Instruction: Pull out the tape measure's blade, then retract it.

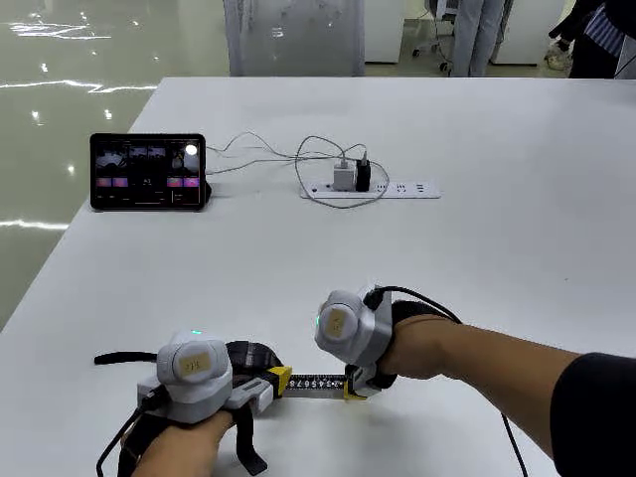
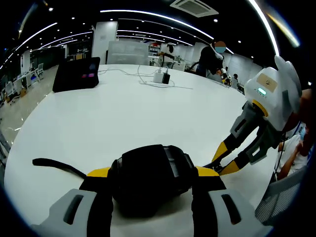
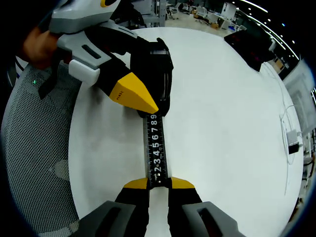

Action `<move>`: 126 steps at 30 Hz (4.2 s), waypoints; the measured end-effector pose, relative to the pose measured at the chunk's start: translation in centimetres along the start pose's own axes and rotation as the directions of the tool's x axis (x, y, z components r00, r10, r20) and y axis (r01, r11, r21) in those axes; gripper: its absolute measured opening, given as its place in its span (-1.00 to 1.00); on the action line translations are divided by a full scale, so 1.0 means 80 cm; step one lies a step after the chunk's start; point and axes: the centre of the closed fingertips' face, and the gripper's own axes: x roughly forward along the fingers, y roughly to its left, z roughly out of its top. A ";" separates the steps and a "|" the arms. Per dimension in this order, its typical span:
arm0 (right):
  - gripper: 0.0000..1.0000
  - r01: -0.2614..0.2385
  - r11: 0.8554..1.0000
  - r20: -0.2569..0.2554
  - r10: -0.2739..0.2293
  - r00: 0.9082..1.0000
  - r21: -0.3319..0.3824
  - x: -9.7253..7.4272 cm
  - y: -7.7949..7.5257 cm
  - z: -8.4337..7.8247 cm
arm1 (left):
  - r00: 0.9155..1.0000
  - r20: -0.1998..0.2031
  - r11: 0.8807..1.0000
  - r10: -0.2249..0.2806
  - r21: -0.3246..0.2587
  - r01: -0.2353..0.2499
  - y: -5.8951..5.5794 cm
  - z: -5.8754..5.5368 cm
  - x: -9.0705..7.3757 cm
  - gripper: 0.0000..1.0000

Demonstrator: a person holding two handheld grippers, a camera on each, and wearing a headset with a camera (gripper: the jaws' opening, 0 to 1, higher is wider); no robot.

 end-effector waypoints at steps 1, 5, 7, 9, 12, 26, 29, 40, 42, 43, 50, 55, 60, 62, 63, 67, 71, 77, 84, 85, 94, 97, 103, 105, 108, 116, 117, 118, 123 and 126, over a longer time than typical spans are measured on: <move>-0.81 0.000 1.000 0.000 0.000 1.000 -0.001 0.000 0.000 0.000 | 1.000 0.000 1.000 0.000 0.000 0.000 0.000 0.000 0.000 0.20; -0.81 -0.001 1.000 0.003 0.001 1.000 -0.006 0.001 0.001 0.003 | 1.000 0.001 1.000 0.000 0.000 0.000 0.000 0.000 0.000 0.20; -0.81 -0.001 1.000 0.006 0.001 1.000 -0.007 0.001 0.001 0.004 | 1.000 0.000 1.000 -0.001 -0.001 0.001 0.000 0.000 0.000 0.20; -0.81 -0.002 1.000 0.007 0.002 1.000 -0.010 0.002 0.001 0.005 | 1.000 0.000 1.000 -0.001 -0.002 0.001 0.000 0.000 0.000 0.20; -0.80 0.000 1.000 0.006 0.000 1.000 -0.006 0.002 0.001 0.007 | 1.000 -0.001 1.000 -0.003 -0.004 0.003 0.000 0.000 0.000 0.20; -0.80 -0.008 1.000 0.005 0.008 1.000 -0.016 0.005 0.002 0.016 | 1.000 0.002 1.000 -0.005 -0.004 0.005 0.000 0.000 0.001 0.20; -0.80 -0.009 1.000 0.006 0.009 1.000 -0.019 0.005 0.003 0.018 | 1.000 0.003 1.000 -0.005 -0.004 0.005 0.000 0.000 0.001 0.20; -0.81 -0.010 1.000 0.026 0.010 1.000 -0.009 0.008 0.003 0.027 | 1.000 0.002 1.000 -0.007 -0.008 0.007 0.000 0.000 0.001 0.20; -0.81 -0.008 1.000 0.032 0.008 0.999 -0.009 0.009 0.004 0.029 | 1.000 0.002 1.000 -0.008 -0.009 0.008 0.000 0.000 0.001 0.20; -0.81 -0.008 1.000 0.034 0.009 0.999 -0.009 0.010 0.004 0.030 | 1.000 0.001 1.000 -0.008 -0.009 0.008 0.000 0.000 0.001 0.20; -0.80 -0.015 1.000 0.051 0.017 0.999 -0.026 0.011 0.004 0.035 | 1.000 0.000 1.000 -0.009 -0.015 0.009 0.000 0.000 0.001 0.20; -0.80 -0.017 0.999 0.076 0.019 0.997 -0.031 0.012 0.004 0.040 | 1.000 0.002 1.000 -0.011 -0.024 0.011 0.001 -0.001 0.000 0.20; -0.80 -0.023 0.998 0.093 0.027 0.995 -0.051 0.012 0.004 0.041 | 1.000 0.003 1.000 -0.012 -0.026 0.012 0.001 -0.001 0.000 0.20; -0.80 -0.032 0.999 0.119 0.037 0.992 -0.041 0.012 0.002 0.043 | 1.000 0.003 0.999 -0.013 -0.033 0.013 0.002 -0.001 0.000 0.19; -0.80 -0.038 0.999 0.133 0.043 0.990 -0.038 0.012 0.002 0.043 | 1.000 0.004 0.999 -0.014 -0.036 0.014 0.002 0.000 -0.001 0.19; -0.80 -0.047 0.998 0.167 0.053 0.985 -0.044 0.012 0.002 0.044 | 1.000 0.004 0.999 -0.016 -0.039 0.016 0.002 0.000 -0.001 0.19; -0.80 -0.049 0.997 0.178 0.058 0.982 -0.055 0.012 0.003 0.046 | 1.000 -0.001 0.999 -0.021 -0.040 0.021 0.002 -0.001 -0.001 0.19; -0.80 -0.044 0.997 0.180 0.056 0.982 -0.067 0.014 0.002 0.049 | 1.000 -0.004 0.999 -0.021 -0.042 0.021 0.002 -0.001 -0.001 0.18; -0.80 -0.034 0.997 0.184 0.046 0.982 -0.069 0.015 0.000 0.053 | 1.000 0.000 0.998 -0.021 -0.057 0.021 0.003 0.000 -0.001 0.18; -0.79 -0.032 0.997 0.188 0.045 0.981 -0.071 0.015 0.000 0.054 | 1.000 0.001 0.998 -0.021 -0.058 0.021 0.003 0.000 -0.001 0.18; -0.78 -0.023 0.997 0.206 0.038 0.978 -0.076 0.018 -0.002 0.063 | 1.000 -0.002 0.998 -0.024 -0.062 0.024 0.003 0.000 -0.001 0.18; -0.78 -0.018 0.997 0.221 0.033 0.975 -0.070 0.020 -0.002 0.069 | 1.000 -0.004 0.998 -0.025 -0.062 0.024 0.003 0.000 -0.001 0.18; -0.79 -0.026 0.998 0.227 0.039 0.973 -0.062 0.021 -0.001 0.075 | 1.000 -0.003 0.998 -0.026 -0.065 0.026 0.003 0.000 -0.001 0.18; -0.79 -0.029 0.998 0.229 0.041 0.973 -0.055 0.021 -0.001 0.075 | 1.000 -0.003 0.997 -0.027 -0.067 0.026 0.003 0.000 -0.001 0.18; -0.79 -0.033 0.999 0.228 0.042 0.973 -0.042 0.021 -0.001 0.076 | 1.000 -0.002 0.997 -0.026 -0.067 0.026 0.002 0.000 -0.001 0.18; -0.79 -0.030 0.998 0.254 0.041 0.966 -0.047 0.022 0.001 0.082 | 1.000 -0.002 0.997 -0.028 -0.070 0.028 0.003 0.001 -0.001 0.18; -0.79 -0.032 0.998 0.259 0.043 0.965 -0.047 0.022 0.001 0.083 | 1.000 -0.002 0.997 -0.028 -0.070 0.028 0.003 0.001 -0.001 0.18; -0.79 -0.034 0.998 0.262 0.044 0.964 -0.045 0.022 0.001 0.084 | 1.000 -0.002 0.997 -0.028 -0.070 0.028 0.003 0.001 -0.001 0.18; -0.79 -0.030 0.999 0.273 0.038 0.961 -0.034 0.024 0.000 0.086 | 1.000 -0.002 0.997 -0.029 -0.071 0.029 0.003 0.001 -0.001 0.18; -0.79 -0.022 0.999 0.280 0.031 0.960 -0.034 0.024 0.001 0.089 | 1.000 -0.002 0.997 -0.030 -0.071 0.029 0.003 0.001 -0.002 0.18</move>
